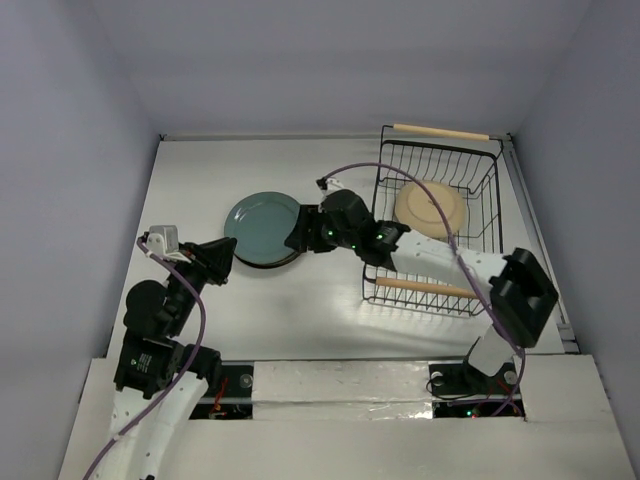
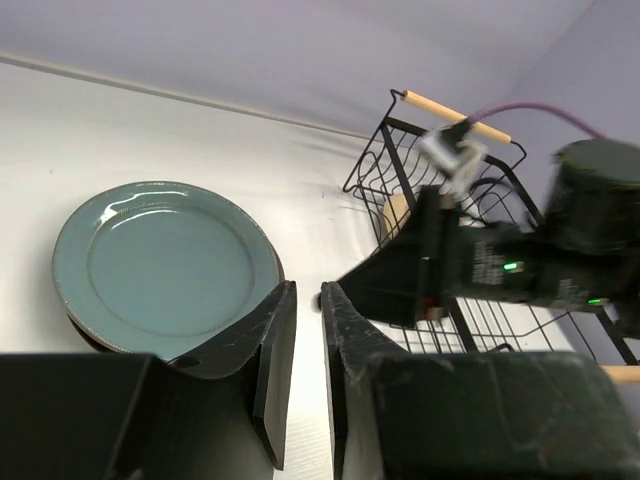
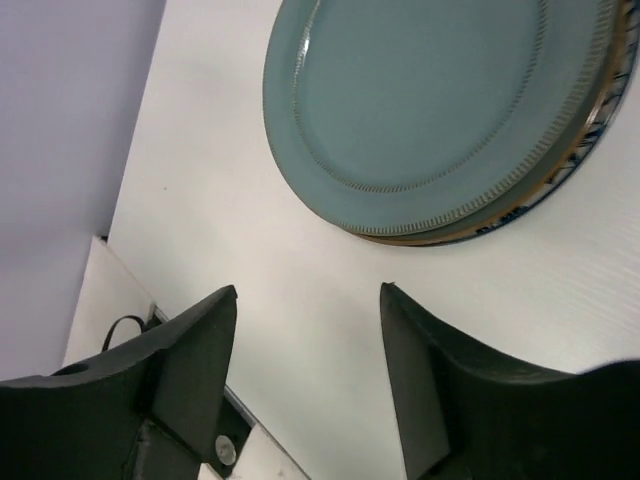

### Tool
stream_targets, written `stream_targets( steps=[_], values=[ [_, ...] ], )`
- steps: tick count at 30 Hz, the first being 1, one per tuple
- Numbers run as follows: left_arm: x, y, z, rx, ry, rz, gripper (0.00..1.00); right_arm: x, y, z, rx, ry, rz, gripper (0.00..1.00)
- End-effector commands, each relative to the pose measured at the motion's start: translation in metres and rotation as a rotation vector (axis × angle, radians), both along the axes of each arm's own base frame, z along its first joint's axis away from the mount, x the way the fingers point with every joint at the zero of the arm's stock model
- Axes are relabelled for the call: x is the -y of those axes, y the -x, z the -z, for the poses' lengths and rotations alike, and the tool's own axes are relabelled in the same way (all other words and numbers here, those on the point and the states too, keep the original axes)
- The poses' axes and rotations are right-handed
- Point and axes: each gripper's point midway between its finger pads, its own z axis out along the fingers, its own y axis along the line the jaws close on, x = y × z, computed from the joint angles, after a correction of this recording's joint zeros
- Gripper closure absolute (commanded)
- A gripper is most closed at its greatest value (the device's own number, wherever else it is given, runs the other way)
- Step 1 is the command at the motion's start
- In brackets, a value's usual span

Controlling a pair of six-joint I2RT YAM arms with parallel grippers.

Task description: Unload the plates from the dish rack

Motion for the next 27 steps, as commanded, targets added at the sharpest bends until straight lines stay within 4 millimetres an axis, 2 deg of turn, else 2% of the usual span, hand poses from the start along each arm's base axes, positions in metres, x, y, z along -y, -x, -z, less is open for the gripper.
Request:
stream_targets(
  steps=[1,4,5,7,8,9,10,11,12,13,14,16,17,18,19,20,21,22,23,24,25,26,27],
  values=[
    [-0.002,0.003,-0.015,0.054,0.016,-0.003,0.86,0.031,0.007,-0.045,0.103,0.004,0.036,0.42],
    [-0.002,0.003,-0.016,0.059,0.016,-0.004,0.85,0.071,-0.003,-0.073,0.207,0.075,0.165,0.68],
    [-0.002,0.004,-0.016,0.061,0.017,-0.001,0.85,0.100,-0.012,-0.103,0.294,0.101,0.282,0.85],
    [-0.002,0.005,-0.016,0.062,0.017,0.000,0.85,0.144,-0.023,-0.114,0.329,0.180,0.405,0.94],
    [-0.001,0.005,-0.017,0.067,0.018,0.002,0.84,0.171,-0.028,-0.129,0.373,0.214,0.478,0.96],
    [0.001,0.006,-0.017,0.069,0.017,0.012,0.84,0.189,-0.033,-0.132,0.384,0.244,0.523,1.00],
    [0.001,0.007,-0.017,0.071,0.019,0.014,0.84,0.219,-0.044,-0.126,0.373,0.300,0.592,1.00],
    [0.000,0.008,-0.018,0.076,0.019,0.014,0.83,0.237,-0.049,-0.121,0.376,0.352,0.614,1.00],
    [0.001,0.009,-0.019,0.081,0.020,0.017,0.83,0.252,-0.055,-0.113,0.361,0.395,0.641,1.00],
    [0.001,0.009,-0.020,0.085,0.021,0.017,0.82,0.280,-0.063,-0.099,0.323,0.461,0.695,1.00],
    [0.001,0.010,-0.021,0.089,0.024,0.019,0.82,0.291,-0.067,-0.090,0.311,0.506,0.690,0.99],
    [0.003,0.012,-0.021,0.093,0.023,0.029,0.81,0.305,-0.076,-0.068,0.261,0.589,0.697,0.93],
    [0.003,0.012,-0.022,0.094,0.024,0.031,0.80,0.314,-0.081,-0.061,0.244,0.621,0.686,0.87],
    [0.003,0.012,-0.021,0.093,0.023,0.035,0.80,0.316,-0.084,-0.055,0.226,0.643,0.674,0.70],
    [0.004,0.012,-0.022,0.094,0.023,0.038,0.80,0.319,-0.091,-0.038,0.189,0.688,0.663,0.62],
    [0.005,0.011,-0.021,0.090,0.022,0.041,0.79,0.324,-0.097,-0.035,0.176,0.707,0.654,0.54],
    [0.006,0.011,-0.020,0.086,0.020,0.046,0.79,0.320,-0.099,-0.028,0.160,0.723,0.628,0.42],
    [0.007,0.011,-0.019,0.083,0.018,0.050,0.78,0.318,-0.102,-0.010,0.118,0.768,0.594,0.38],
    [0.008,0.009,-0.017,0.072,0.016,0.054,0.78,0.317,-0.106,-0.004,0.109,0.795,0.570,0.33],
    [0.009,0.008,-0.017,0.069,0.015,0.058,0.77,0.318,-0.112,-0.003,0.106,0.807,0.567,0.21],
    [0.010,0.008,-0.015,0.063,0.010,0.066,0.77,0.317,-0.114,0.003,0.089,0.831,0.545,0.17],
    [0.011,0.006,-0.014,0.054,0.007,0.069,0.76,0.316,-0.118,0.021,0.050,0.875,0.512,0.14],
    [0.012,0.005,-0.013,0.049,0.006,0.073,0.76,0.313,-0.123,0.021,0.046,0.883,0.504,0.08]
  ],
)
